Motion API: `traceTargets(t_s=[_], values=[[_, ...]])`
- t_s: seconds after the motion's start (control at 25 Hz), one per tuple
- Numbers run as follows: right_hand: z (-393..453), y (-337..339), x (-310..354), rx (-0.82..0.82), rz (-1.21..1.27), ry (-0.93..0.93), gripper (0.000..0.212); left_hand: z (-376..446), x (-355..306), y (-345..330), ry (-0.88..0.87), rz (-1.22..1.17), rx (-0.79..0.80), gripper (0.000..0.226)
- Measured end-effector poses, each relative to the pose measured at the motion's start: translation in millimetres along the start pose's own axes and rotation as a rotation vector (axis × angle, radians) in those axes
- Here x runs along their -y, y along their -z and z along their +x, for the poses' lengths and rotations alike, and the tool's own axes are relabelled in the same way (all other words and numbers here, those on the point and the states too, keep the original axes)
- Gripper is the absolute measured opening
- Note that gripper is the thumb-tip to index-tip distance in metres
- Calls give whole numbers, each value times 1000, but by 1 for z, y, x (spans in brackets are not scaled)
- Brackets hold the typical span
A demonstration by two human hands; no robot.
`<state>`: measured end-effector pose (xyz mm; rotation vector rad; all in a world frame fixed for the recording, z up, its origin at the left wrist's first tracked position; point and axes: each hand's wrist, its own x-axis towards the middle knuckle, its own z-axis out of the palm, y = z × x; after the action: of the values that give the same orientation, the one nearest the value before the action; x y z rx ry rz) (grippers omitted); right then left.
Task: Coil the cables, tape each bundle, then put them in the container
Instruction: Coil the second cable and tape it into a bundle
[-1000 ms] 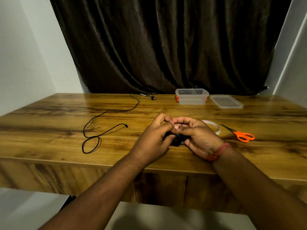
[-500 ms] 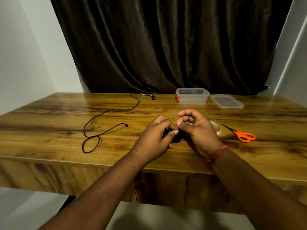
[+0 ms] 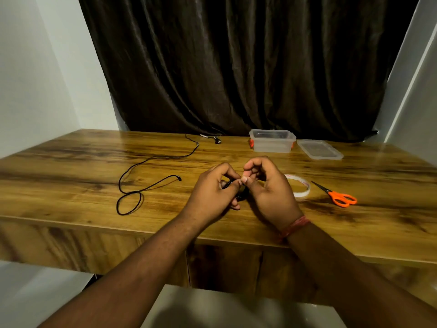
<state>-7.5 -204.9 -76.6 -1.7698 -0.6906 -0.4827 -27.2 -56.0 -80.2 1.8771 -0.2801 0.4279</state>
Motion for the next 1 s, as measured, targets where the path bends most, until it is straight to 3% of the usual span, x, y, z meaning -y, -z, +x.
traceTargets(t_s=[0.28, 0.44, 0.68, 0.88, 1.0], values=[[-1, -3, 0, -17, -134, 33, 25, 6, 7, 0, 70, -131, 28, 8], [0, -3, -1, -13, -159, 35, 24, 10, 9, 1, 194, -386, 122, 3], [2, -5, -4, -45, -277, 140, 26, 11, 4, 9, 276, -560, 186, 10], [-1, -9, -1, 63, -447, 261, 30, 13, 7, 12, 314, -605, 85, 6], [-1, -6, -2, -28, -395, 240, 28, 13, 7, 15, 318, -632, 83, 5]])
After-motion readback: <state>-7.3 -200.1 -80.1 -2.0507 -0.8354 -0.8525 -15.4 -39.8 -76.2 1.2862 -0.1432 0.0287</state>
